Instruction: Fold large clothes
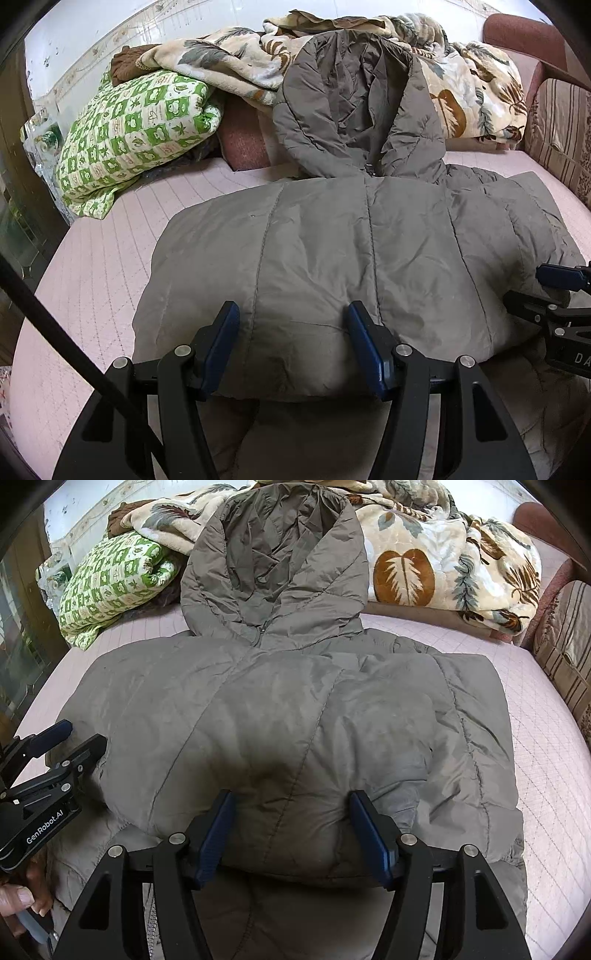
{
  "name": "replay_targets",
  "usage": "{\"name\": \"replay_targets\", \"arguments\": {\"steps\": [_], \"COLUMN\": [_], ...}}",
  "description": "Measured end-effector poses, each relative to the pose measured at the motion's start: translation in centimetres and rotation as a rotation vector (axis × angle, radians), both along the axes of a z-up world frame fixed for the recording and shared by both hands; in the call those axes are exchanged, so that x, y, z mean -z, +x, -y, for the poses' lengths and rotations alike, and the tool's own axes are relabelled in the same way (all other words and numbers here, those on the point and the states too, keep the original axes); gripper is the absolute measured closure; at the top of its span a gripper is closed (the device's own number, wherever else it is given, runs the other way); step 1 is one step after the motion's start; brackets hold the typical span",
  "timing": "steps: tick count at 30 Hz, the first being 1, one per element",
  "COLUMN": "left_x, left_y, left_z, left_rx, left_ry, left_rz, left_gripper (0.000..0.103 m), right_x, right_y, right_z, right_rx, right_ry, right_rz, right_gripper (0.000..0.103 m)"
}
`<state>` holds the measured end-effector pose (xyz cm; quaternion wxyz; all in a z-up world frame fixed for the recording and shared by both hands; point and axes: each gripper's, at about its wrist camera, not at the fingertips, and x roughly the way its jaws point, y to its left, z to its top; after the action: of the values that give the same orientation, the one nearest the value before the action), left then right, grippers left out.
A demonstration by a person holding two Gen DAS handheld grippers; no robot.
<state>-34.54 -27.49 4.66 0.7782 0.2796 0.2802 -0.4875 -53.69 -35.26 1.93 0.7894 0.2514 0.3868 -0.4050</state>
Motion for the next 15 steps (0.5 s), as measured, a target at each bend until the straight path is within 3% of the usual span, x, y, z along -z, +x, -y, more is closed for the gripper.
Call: {"name": "replay_targets", "arguments": {"steps": [15], "left_x": [-0.7], "left_y": [-0.4], "left_z": [-0.3], "left_rx": [0.000], "left_ry": [-0.013], "left_rz": [0.013], "left_gripper": [0.043], "right_x": [-1.4], "right_y": [-0.9], "right_z": [-0.2], "right_rx": [0.013], "right_ry": [0.015], "right_rz": [0.075], "right_gripper": [0.034]}}
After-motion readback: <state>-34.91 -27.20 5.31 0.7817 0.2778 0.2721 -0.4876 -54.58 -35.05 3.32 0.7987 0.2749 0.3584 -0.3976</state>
